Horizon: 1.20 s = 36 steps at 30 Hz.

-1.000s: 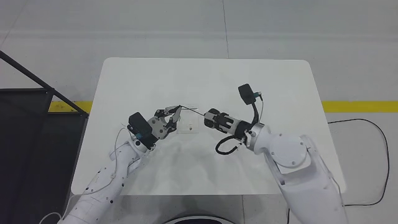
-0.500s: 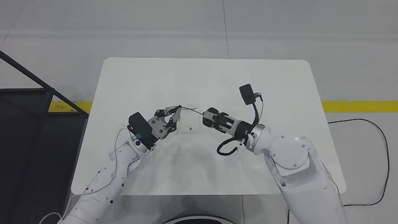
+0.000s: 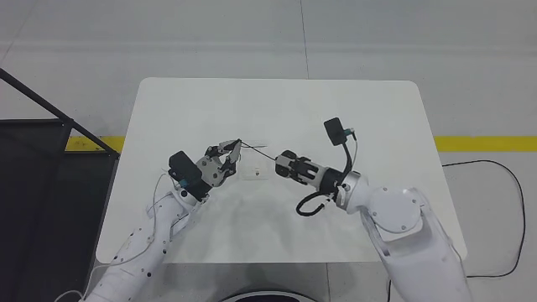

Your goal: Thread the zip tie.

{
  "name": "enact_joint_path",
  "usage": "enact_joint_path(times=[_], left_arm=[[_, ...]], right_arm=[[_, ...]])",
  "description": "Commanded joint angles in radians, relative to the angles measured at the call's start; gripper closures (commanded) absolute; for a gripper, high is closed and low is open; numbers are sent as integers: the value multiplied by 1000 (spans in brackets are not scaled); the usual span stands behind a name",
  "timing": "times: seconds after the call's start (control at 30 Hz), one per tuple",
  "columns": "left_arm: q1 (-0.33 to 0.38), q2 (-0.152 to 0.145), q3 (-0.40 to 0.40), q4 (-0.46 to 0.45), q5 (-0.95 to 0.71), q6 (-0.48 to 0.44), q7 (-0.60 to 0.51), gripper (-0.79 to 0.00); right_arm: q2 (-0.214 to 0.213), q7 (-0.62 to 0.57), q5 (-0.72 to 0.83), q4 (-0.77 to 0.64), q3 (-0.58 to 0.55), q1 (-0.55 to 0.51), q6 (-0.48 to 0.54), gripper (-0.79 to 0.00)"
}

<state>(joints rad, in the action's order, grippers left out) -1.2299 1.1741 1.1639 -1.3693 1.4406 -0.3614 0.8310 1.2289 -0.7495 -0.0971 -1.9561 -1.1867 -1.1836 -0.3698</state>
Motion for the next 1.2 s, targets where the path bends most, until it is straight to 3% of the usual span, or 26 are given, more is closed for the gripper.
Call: enact_joint_path(times=[0.0, 1.17], left_arm=[[0, 0, 1, 0, 2, -6, -2, 0], [-2, 6, 8, 2, 31, -25, 18, 0]], right_arm=[[-3, -15, -16, -2, 1, -1, -17, 0], [-10, -39, 28, 27, 32, 82, -167, 0]])
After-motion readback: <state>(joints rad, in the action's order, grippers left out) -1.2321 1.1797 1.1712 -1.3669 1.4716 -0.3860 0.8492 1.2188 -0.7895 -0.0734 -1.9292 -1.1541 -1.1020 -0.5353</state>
